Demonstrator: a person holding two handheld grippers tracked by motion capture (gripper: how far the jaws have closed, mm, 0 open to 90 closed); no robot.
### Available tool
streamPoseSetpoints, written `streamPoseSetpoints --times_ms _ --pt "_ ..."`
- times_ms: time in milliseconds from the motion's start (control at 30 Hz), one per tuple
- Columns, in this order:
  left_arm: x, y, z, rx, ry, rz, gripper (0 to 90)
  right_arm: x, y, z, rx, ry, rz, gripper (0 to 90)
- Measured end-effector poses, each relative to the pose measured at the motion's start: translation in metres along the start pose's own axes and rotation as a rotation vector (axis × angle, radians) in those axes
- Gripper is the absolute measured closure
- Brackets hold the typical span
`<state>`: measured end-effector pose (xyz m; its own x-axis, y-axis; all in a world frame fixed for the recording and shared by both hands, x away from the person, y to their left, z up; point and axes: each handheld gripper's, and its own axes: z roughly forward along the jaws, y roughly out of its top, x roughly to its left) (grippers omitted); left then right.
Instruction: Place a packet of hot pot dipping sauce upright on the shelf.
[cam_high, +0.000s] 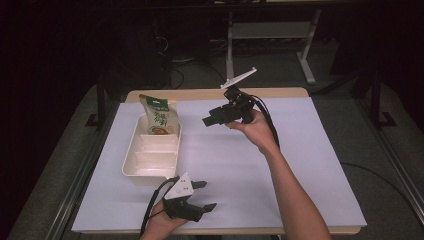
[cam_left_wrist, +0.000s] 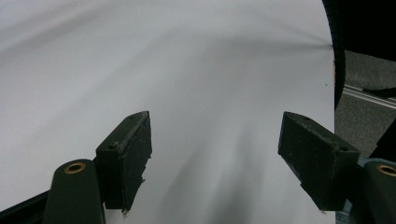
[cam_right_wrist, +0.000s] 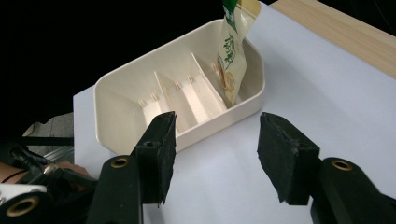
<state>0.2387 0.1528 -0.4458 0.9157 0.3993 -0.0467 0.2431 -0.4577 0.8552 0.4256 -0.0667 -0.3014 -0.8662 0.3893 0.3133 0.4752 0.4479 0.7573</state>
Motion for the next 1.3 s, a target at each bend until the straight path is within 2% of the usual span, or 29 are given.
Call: streamPoseSetpoints --times_ms 167,467,1000,1300 --pt "0.000 0.000 0.000 0.002 -0.001 0.000 25.4 -0.001 -0.010 -0.007 -0.008 -0.004 0.011 45.2" --pt "0.001 0.000 0.000 0.005 0.003 -0.007 25.4 -0.007 -0.040 -0.021 -0.025 -0.003 0.051 45.0" --pt "0.002 0.000 -0.001 0.006 0.012 -0.010 25.4 -0.013 -0.073 -0.036 -0.021 -0.015 0.098 44.3" --pt "0.001 0.001 -0.001 0.004 0.007 -0.007 25.3 -0.010 -0.089 -0.039 -0.019 -0.011 0.108 43.5"
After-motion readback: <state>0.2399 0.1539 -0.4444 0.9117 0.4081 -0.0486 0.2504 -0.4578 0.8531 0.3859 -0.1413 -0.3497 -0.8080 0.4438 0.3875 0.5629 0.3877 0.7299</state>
